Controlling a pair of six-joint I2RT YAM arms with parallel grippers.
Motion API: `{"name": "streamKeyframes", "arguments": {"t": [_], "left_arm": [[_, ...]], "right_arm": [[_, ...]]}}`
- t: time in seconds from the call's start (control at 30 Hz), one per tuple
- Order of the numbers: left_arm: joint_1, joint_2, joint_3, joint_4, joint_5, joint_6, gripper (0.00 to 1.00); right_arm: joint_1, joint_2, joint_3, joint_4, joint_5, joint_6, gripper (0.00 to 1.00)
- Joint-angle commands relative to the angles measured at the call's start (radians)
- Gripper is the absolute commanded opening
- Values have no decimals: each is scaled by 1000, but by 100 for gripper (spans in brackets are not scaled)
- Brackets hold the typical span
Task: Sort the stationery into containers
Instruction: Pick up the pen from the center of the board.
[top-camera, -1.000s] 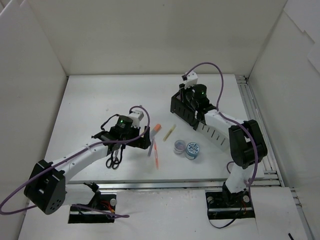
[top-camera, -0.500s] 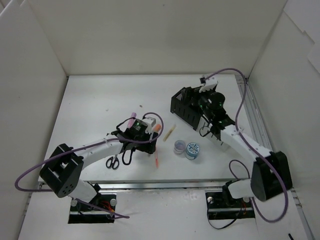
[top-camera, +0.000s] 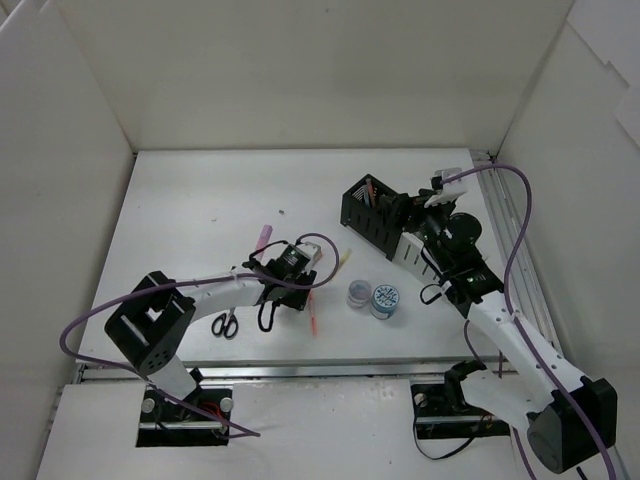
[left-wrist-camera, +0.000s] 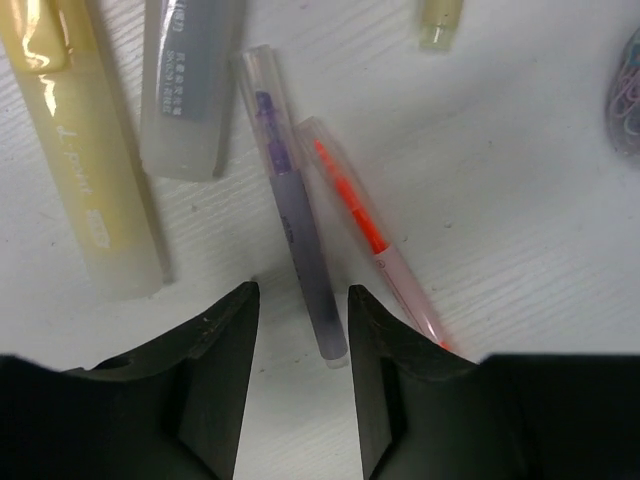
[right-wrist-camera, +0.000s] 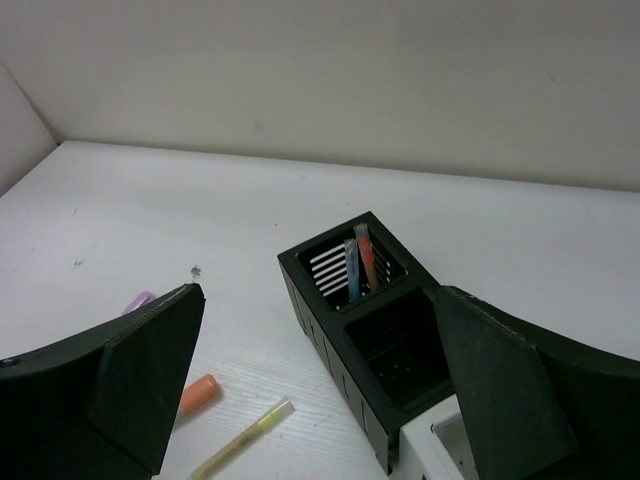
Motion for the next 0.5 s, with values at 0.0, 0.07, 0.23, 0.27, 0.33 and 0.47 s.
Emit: {"name": "streamKeyframes", "arguments": {"t": [0.0,0.07,0.23,0.27,0.33,0.47], "left_arm": [[-24,15,59,-13,-56,-4,36],[-33,29,64,-21,-102,-4,31],[-42,30,50,-18,-123,-9,20],[-42,29,45,-19,-131,-10,18],[-42,26,41,-21,-148,-20,13],[-42,-5,34,-15,-152,-15,0]], "right_arm": [[13,-39,9,-49,33,18,98],[14,-53,12,-75,35,23,98],[20,-76,21,-141,18,47,98],[21,-77,24,-147,10,52,98],[21,-88,27,-166,-22,61,98],[22,-99,37,-202,-56,71,98]]}}
